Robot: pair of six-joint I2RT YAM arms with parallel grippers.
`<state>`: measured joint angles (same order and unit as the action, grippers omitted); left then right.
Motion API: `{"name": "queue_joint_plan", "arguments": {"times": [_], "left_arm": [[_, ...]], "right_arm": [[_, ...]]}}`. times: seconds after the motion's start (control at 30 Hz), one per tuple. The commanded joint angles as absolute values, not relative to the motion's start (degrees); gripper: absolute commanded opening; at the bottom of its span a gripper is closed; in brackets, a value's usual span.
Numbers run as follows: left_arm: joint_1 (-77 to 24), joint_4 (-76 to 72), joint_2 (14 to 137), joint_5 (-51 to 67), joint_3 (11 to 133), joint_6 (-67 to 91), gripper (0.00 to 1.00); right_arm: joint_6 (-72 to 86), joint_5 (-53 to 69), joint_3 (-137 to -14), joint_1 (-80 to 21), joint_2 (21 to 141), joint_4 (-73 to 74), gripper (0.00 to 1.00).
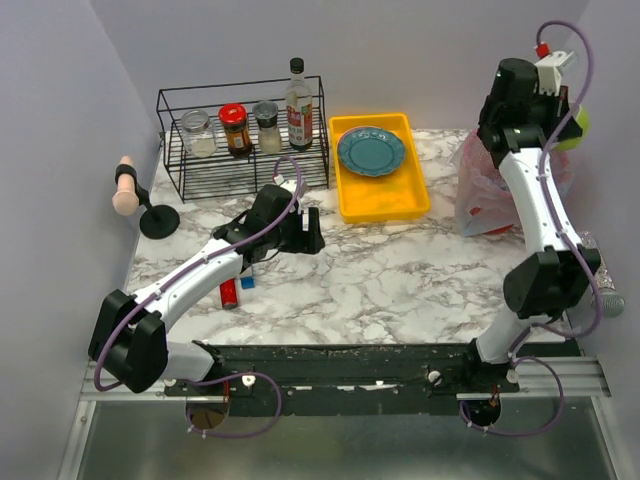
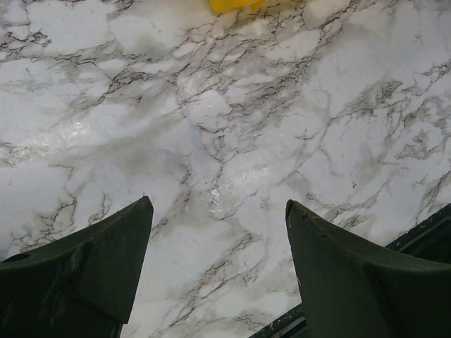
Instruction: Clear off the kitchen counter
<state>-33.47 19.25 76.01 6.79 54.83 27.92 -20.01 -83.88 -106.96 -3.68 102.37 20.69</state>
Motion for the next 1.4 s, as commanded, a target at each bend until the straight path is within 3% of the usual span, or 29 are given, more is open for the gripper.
{"name": "queue_joint_plan", "arguments": {"times": [0.0,0.13,0.27,0.33,0.47,0.7,0.9,1.23,1.37], "left_arm": [[-33.4,17.2,74.2,7.1,54.1,28.6,0.87],[-33.3,16.3,73.8,6.9,55.3,28.9,0.87],[-33.3,16.6,73.8,6.6,57.1,29.0,0.87],[-33.3,17.0,73.5,6.2,57.4,29.0,0.87],[-33.1,17.9,72.4,5.3,57.3,28.8,0.87],[-31.5,18.7,67.9,2.1,56.7,28.7,0.88],[-27.9,17.1,61.3,-1.0,54.8,30.9,0.88],[-26.0,16.0,59.6,-0.4,52.6,32.0,0.88],[-25.9,15.4,60.4,2.0,51.9,32.9,0.88]], "right_arm": [[-20.2,-78.2,-102.6,-6.4,93.2,9.8,0.01],[-13.8,-70.9,-99.2,-11.7,87.8,13.4,0.01],[8.8,-46.6,-103.0,-12.6,83.9,35.0,0.01],[12.1,-30.4,-97.4,-12.6,79.2,32.5,0.01],[20.1,-7.0,-75.6,-12.6,65.7,9.5,0.01],[35.8,28.4,-70.0,-13.7,70.7,4.2,0.01],[35.4,24.1,-60.9,-20.8,72.3,4.6,0.01],[30.8,10.3,-60.2,-26.7,82.1,11.5,0.01],[28.7,1.4,-66.3,-26.7,88.9,13.2,0.01]]}}
